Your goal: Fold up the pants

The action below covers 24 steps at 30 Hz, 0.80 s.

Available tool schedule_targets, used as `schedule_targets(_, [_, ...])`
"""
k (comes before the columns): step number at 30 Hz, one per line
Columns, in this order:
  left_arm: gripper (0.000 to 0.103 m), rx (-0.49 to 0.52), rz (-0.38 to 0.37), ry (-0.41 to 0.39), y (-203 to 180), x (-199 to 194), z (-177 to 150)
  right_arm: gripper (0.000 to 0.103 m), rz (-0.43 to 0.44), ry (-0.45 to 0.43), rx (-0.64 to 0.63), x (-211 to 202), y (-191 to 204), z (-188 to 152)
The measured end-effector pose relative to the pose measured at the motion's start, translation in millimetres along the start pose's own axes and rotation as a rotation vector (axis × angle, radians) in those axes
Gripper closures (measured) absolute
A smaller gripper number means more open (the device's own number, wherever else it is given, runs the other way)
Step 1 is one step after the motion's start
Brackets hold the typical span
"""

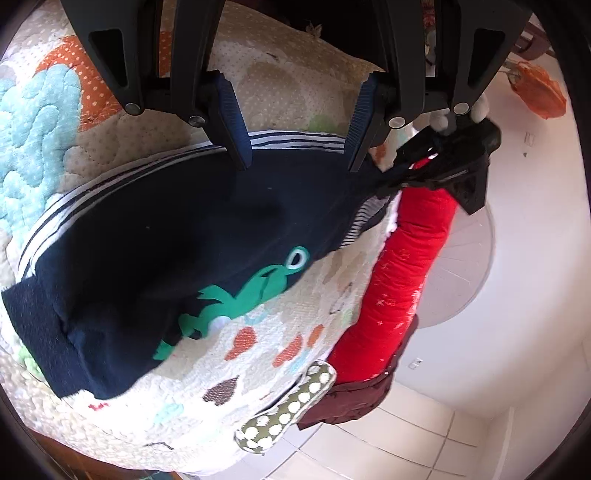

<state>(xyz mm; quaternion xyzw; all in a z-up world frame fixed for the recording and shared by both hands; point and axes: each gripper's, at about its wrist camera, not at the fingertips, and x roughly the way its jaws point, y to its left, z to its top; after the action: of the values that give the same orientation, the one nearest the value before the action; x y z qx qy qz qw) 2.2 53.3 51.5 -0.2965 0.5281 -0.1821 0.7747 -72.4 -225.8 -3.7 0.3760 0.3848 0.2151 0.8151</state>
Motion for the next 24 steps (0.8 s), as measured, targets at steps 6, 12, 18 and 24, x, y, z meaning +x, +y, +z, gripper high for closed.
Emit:
schedule_targets(6, [0.099,0.036,-0.009,-0.036,-17.3,-9.0,-0.6,0.038,0.387,0.164,0.109,34.2,10.4,-1.5])
schedule_targets(12, [0.099,0.063,-0.035,-0.065,-29.8,-22.7,-6.0,0.038,0.392,0.255,0.199,77.1,2.9,-2.7])
schedule_targets(18, [0.099,0.088,-0.039,-0.085,-32.5,-28.9,-6.6,0.038,0.169,0.045,0.214,28.8,-25.2,9.5])
schedule_targets(24, [0.099,0.104,-0.022,-0.095,-30.2,-24.6,-9.2,0.053,-0.01,-0.148,0.282,-43.8,-60.2,14.6])
